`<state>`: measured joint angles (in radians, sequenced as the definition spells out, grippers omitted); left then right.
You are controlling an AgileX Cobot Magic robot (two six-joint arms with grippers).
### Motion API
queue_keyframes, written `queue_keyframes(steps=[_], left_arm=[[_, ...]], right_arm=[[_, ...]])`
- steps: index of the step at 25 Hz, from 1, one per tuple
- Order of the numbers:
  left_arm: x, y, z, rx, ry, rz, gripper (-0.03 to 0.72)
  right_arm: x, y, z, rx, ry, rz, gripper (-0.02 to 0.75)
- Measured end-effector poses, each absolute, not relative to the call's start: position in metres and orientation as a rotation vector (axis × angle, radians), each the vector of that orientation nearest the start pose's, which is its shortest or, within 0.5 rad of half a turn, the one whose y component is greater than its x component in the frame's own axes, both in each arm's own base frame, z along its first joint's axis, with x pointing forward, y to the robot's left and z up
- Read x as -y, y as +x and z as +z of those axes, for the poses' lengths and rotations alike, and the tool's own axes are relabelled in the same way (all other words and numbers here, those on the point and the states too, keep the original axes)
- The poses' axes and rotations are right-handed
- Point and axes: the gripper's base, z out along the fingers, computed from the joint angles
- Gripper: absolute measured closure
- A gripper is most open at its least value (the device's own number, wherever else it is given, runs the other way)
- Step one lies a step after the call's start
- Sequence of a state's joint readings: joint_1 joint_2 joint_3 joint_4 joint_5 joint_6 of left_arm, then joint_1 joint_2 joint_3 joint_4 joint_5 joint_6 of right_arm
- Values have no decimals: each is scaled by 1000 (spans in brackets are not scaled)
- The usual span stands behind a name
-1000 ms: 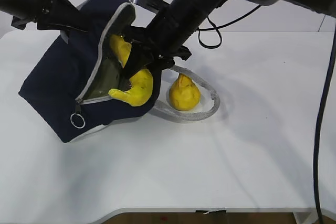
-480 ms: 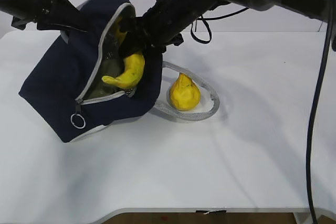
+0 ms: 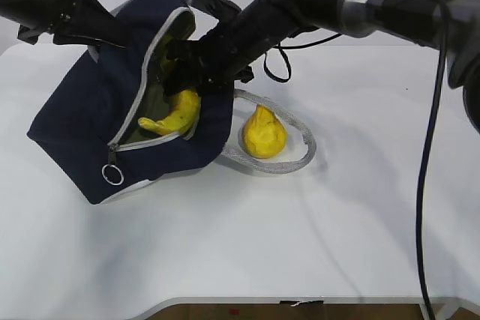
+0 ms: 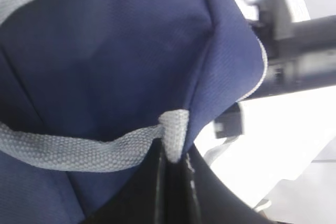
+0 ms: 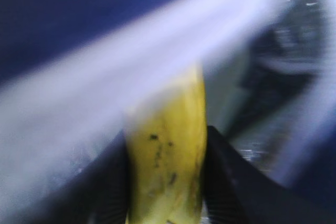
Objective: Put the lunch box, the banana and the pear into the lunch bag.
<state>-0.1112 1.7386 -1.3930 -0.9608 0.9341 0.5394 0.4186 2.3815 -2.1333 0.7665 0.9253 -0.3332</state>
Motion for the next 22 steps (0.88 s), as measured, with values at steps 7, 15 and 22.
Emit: queue_keyframes(steps=[7,15,22], left_arm=[[101,366,298,-2419,241,-1013,678],[101,366,298,-2419,242,-1014,678],[101,365,297,-2426,252,-1002,678]], right_arm=[[-270,459,213,-2448,-568,1003,418],[-272,455,213,-2464,-634,969,183],[-266,452,232,-2488,-821,831,160]])
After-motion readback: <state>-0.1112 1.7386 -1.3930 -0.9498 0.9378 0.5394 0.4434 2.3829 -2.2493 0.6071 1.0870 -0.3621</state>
